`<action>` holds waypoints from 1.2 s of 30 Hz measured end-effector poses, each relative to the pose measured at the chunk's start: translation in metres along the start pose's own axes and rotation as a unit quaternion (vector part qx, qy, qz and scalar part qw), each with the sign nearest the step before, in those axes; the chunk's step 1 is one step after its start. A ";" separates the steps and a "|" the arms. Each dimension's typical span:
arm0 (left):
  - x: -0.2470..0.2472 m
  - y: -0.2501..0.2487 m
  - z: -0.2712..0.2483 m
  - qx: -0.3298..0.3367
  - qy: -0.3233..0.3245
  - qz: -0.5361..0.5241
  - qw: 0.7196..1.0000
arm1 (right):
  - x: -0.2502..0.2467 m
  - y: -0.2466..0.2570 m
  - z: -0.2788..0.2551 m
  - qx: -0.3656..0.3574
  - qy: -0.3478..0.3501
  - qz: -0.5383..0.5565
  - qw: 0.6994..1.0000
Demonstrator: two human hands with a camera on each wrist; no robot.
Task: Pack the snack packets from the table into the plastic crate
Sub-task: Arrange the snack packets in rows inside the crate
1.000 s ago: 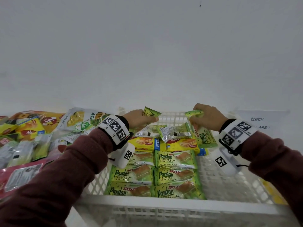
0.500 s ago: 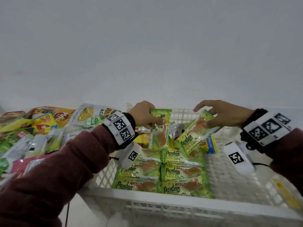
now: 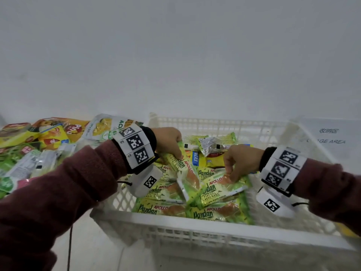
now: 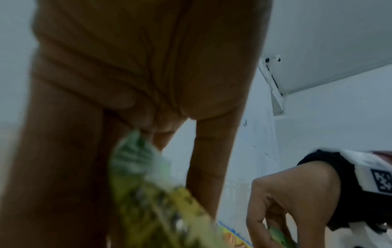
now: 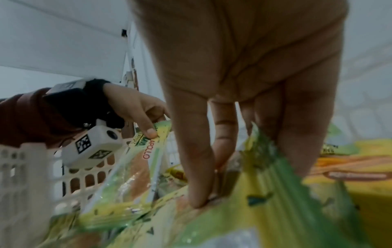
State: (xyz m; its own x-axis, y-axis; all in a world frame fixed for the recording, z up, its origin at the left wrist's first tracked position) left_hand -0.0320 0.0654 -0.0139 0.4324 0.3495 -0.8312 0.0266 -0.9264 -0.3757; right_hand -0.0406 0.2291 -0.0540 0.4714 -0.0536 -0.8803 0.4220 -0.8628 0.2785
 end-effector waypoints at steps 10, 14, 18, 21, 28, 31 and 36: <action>0.027 0.014 0.005 -0.083 0.050 0.346 0.933 | 0.025 0.020 -0.004 -0.015 0.010 -0.266 0.964; 0.031 0.000 -0.001 -0.046 0.039 0.354 0.933 | 0.022 0.035 -0.012 -0.083 0.019 -0.250 0.964; 0.056 -0.016 -0.006 0.050 0.099 0.327 0.938 | 0.036 0.044 -0.015 -0.135 0.097 -0.179 0.970; 0.074 -0.015 -0.007 0.054 0.144 0.359 0.921 | 0.044 0.041 -0.010 -0.131 0.098 -0.176 0.971; 0.073 -0.011 -0.008 0.016 0.148 0.407 0.901 | 0.049 0.042 -0.006 -0.143 0.070 -0.174 0.972; 0.068 -0.011 -0.011 0.005 0.143 0.410 0.901 | 0.047 0.047 -0.010 -0.149 0.081 -0.167 0.971; 0.070 -0.009 -0.007 0.013 0.111 0.407 0.906 | 0.062 0.050 -0.023 -0.136 0.203 -0.179 0.953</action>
State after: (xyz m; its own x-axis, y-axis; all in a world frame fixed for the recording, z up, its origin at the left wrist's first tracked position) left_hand 0.0043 0.0969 -0.0660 0.4691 -0.4887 -0.7356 -0.4029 -0.8597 0.3141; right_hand 0.0270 0.1946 -0.0857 0.4973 0.4660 -0.7318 0.7709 -0.6243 0.1263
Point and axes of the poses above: each hand's wrist, its own z-axis towards the middle knuckle, its own x-axis out of the palm, y = z × x, the point moved 7 cm from there along z, towards the middle knuckle, and after that the axes turned 2 degrees about y, right-handed, at the moved point
